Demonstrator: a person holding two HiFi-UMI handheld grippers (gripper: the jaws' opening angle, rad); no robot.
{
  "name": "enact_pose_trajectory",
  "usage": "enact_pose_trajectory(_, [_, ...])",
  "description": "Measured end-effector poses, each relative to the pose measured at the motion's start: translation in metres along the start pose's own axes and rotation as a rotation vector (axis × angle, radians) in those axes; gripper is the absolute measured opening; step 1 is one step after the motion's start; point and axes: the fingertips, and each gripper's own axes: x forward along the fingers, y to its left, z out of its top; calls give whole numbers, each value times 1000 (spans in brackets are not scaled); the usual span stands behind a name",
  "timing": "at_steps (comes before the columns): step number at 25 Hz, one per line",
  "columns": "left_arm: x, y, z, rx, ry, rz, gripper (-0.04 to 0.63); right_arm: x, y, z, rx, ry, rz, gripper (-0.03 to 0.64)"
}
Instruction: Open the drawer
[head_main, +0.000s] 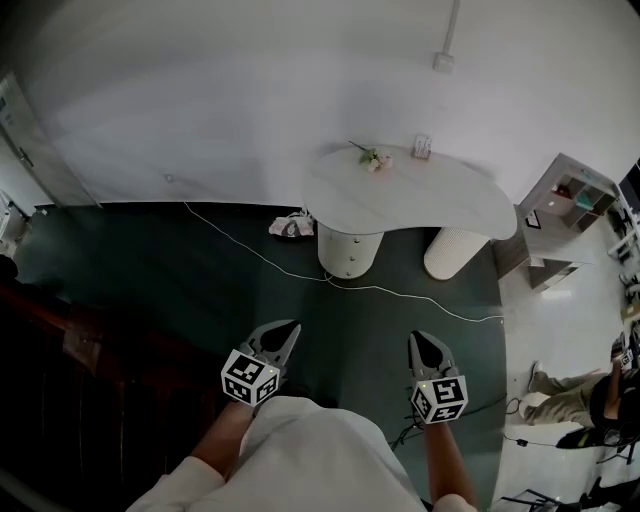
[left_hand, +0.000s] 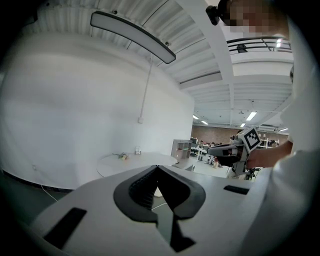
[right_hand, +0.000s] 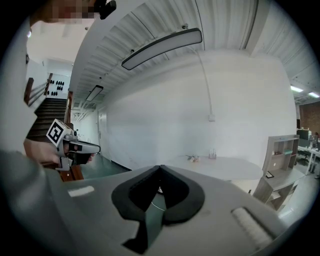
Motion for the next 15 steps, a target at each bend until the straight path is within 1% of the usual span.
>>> enact_pose_trajectory(7, [15, 6, 6, 0, 7, -9, 6, 14, -9, 1, 7, 12, 2, 11])
enact_pose_trajectory(11, [26, 19, 6, -10, 17, -2, 6, 31, -13, -1, 10, 34, 10, 11])
enact_pose_trajectory(15, [43, 40, 14, -8, 21, -6, 6, 62, -22, 2, 20, 50, 4, 11])
